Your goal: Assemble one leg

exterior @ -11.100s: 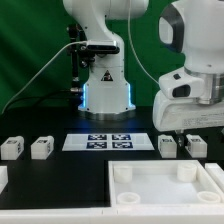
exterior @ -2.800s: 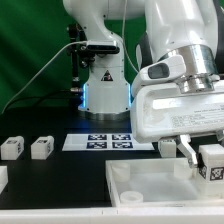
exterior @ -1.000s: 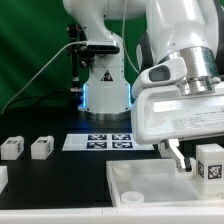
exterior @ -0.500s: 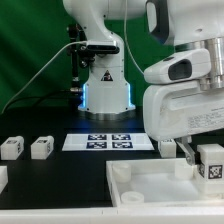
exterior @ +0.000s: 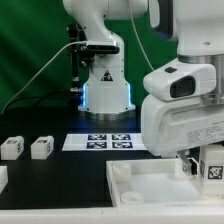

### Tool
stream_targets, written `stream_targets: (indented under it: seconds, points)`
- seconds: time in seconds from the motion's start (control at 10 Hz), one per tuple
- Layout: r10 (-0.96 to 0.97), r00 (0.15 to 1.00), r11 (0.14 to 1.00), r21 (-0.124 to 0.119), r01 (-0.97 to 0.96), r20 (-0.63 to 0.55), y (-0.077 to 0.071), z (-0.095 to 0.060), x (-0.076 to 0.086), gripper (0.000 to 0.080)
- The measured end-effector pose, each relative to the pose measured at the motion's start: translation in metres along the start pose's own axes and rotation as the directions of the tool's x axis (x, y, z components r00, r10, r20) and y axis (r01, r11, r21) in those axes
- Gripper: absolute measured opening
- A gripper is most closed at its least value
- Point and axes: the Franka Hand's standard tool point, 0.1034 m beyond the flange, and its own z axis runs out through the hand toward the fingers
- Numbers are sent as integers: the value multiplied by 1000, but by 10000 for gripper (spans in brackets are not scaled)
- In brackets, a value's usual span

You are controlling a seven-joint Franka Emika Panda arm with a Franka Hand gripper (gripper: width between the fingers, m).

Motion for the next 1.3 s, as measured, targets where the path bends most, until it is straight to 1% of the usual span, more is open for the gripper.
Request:
stream_targets:
  seconds: [0.3, 0.4, 0.5, 0.6, 0.7, 0.9, 1.0, 1.2, 1.3]
  points:
    - [3, 1000, 1000, 0, -3, 5, -3, 1, -1, 649]
    - [4, 1000, 1000, 0, -4, 5, -3, 1, -1, 521]
    - [18, 1000, 1000, 1, -18, 5, -3, 1, -1, 521]
    - [38, 999, 999, -1, -38, 3, -2, 1, -1, 383]
    - [106, 994, 994, -5, -106, 3, 3, 1, -1, 296]
    - [290, 957, 957, -5, -290, 2, 3, 1, -2, 292]
    - [398, 917, 917, -6, -398, 2, 4, 2, -2, 292]
    - [527, 850, 850, -4, -527, 2, 5, 3, -2, 288]
    - [642, 767, 767, 17, -642, -9, 7, 4, 2, 272]
